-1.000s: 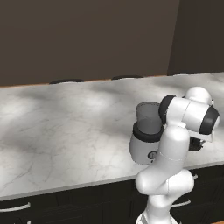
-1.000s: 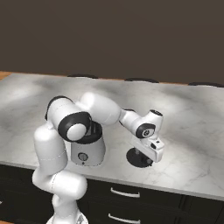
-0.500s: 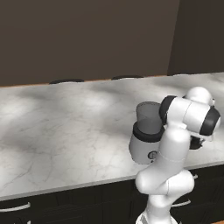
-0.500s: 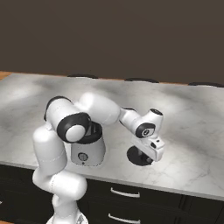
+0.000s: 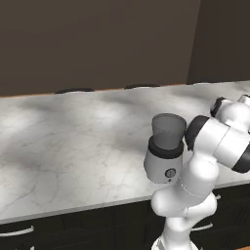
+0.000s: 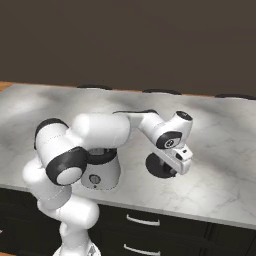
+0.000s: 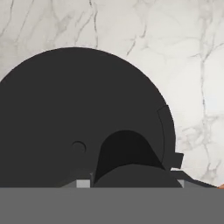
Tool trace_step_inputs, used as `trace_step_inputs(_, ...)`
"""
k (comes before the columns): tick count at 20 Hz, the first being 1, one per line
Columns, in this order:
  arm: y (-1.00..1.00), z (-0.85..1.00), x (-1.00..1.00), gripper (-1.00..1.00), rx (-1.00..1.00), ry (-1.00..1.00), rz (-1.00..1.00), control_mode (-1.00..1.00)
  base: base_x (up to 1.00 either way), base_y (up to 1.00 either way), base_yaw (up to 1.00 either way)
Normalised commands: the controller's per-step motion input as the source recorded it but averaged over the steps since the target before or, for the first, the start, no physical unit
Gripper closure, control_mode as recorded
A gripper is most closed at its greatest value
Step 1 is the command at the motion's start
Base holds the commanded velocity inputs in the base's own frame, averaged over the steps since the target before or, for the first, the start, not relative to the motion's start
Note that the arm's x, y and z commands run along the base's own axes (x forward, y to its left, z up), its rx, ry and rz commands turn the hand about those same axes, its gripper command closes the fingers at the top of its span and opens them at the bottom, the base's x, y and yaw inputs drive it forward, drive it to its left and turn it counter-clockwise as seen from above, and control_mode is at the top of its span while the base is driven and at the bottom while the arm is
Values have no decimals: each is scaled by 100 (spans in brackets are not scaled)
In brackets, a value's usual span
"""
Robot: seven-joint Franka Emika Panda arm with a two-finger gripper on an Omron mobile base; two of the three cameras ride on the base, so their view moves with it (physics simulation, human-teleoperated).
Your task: Close the lid blender by securely placing the lid on top.
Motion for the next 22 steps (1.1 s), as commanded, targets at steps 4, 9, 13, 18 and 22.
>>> trace_step_inputs(4,10,100,-13,100,-2,-11,0,-100,0,0,0)
trace_step_inputs(9,18,100,-16,100,-6,-17,3,-100,0,0,0)
trace_step_inputs(13,31,90,-33,100,-7,-25,3,-100,0,0,0)
trace_step_inputs(18,57,64,-21,100,-6,-24,6,-100,0,0,0)
trace_step_inputs(22,87,34,0,100,-7,-8,12,-100,0,0,0)
